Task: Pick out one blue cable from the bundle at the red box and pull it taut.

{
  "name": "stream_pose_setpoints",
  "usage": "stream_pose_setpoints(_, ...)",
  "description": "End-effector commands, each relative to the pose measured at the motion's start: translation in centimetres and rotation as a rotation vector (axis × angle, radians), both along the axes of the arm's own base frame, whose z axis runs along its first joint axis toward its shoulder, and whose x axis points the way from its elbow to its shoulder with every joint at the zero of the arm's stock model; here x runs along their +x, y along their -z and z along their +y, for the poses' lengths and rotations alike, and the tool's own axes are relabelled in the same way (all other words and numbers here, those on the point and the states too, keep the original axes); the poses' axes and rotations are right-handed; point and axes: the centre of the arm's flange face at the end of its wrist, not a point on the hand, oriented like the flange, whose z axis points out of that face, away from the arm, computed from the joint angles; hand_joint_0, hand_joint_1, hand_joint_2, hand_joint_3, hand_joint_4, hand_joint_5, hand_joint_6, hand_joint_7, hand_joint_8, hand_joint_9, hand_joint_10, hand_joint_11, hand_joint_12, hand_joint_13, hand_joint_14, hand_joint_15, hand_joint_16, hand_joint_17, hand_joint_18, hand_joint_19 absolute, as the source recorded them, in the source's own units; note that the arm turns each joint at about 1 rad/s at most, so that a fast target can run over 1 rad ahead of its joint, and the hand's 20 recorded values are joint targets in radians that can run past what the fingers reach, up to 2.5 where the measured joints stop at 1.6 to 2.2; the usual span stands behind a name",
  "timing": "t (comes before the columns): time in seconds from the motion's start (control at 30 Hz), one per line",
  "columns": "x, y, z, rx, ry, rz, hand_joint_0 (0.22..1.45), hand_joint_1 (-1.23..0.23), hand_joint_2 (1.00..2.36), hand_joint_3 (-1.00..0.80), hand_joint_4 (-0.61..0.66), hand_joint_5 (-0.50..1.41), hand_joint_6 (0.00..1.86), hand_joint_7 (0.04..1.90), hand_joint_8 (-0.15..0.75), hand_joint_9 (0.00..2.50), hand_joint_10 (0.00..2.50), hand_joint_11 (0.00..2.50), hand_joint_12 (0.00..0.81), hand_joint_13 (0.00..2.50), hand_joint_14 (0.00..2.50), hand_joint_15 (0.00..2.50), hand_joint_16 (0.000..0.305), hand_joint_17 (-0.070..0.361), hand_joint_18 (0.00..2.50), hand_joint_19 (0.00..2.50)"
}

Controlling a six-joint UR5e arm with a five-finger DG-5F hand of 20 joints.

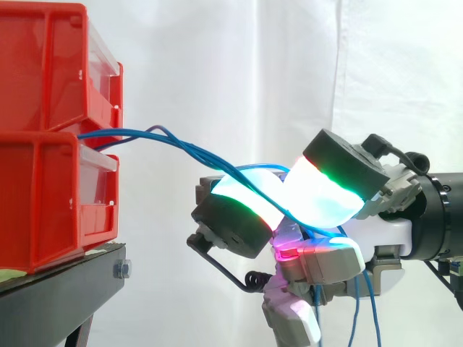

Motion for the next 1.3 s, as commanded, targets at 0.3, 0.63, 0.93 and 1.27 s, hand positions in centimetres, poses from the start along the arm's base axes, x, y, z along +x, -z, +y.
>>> stream_pose_setpoints(0.3, -0.7, -1.6, -0.4, -0.026, -0.003, 0.035, 0.66, -0.97, 1.0, -0.5, -0.05, -0.15, 0.94, 0.89, 0.225, 1.31, 0.02, 1.05, 0.342, 1.04, 0.02, 0.59, 0.041, 0.093, 0.91, 0.51)
stream_pose_setpoints(0.63, -1.3, -2.5, -0.9, -0.042, 0.001, 0.051, 0.59, -0.76, 1.0, -0.5, -0.06, -0.13, 0.92, 0.95, 0.236, 1.38, 0.02, 1.02, 0.348, 1.07, 0.02, 0.6, 0.042, 0.095, 0.92, 0.56)
stream_pose_setpoints(0.93, -1.3, -2.7, -0.9, -0.043, 0.001, 0.052, 0.63, -0.7, 1.0, -0.5, -0.13, -0.11, 0.9, 1.01, 0.227, 1.38, 0.03, 0.93, 0.351, 1.06, 0.02, 0.6, 0.044, 0.098, 0.91, 0.58)
stream_pose_setpoints(1.27, -1.3, -2.7, -0.9, -0.043, 0.001, 0.052, 0.73, -0.9, 1.02, -0.24, -0.11, -0.1, 0.92, 1.16, 0.251, 1.32, 0.03, 0.91, 0.361, 1.04, 0.02, 0.59, 0.045, 0.102, 0.9, 0.56)
